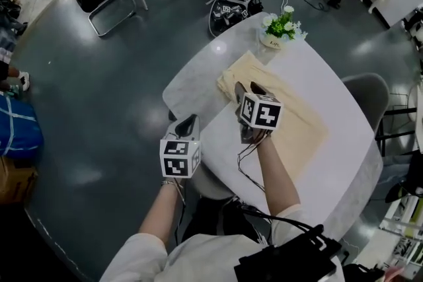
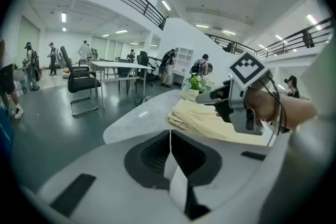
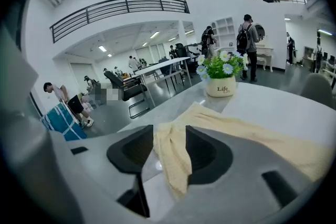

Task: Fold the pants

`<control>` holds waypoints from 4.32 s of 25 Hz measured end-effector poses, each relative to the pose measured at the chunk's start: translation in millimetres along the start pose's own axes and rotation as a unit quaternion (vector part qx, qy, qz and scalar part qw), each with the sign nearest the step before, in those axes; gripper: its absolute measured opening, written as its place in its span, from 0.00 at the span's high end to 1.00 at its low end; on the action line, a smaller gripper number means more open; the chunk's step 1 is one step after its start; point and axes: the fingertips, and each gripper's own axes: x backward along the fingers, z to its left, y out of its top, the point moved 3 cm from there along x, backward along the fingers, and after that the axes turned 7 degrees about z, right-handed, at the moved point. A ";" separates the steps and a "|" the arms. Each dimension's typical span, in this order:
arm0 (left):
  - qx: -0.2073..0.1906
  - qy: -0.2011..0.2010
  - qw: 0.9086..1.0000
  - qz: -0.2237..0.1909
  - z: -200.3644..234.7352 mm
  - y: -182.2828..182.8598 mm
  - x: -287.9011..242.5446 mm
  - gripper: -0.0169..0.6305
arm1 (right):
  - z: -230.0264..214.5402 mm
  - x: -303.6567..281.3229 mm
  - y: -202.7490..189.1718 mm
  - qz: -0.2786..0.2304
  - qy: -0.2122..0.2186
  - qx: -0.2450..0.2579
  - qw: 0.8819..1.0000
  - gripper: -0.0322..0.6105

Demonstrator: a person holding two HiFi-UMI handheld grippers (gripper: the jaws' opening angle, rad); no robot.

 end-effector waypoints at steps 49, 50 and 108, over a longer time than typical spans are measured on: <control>-0.087 -0.065 0.992 0.068 -229.4 -91.6 -34.2 0.95 | -281.0 200.6 -233.4 0.028 -0.138 -0.219 0.966 0.66; -0.085 -0.062 0.992 0.069 -227.1 -93.9 -35.7 0.95 | -283.4 196.9 -234.8 0.029 -0.139 -0.221 0.965 0.66; -0.025 -0.031 0.999 -0.007 -145.9 -30.3 23.7 0.95 | -188.2 191.9 -103.8 0.065 -0.144 -0.075 0.985 0.92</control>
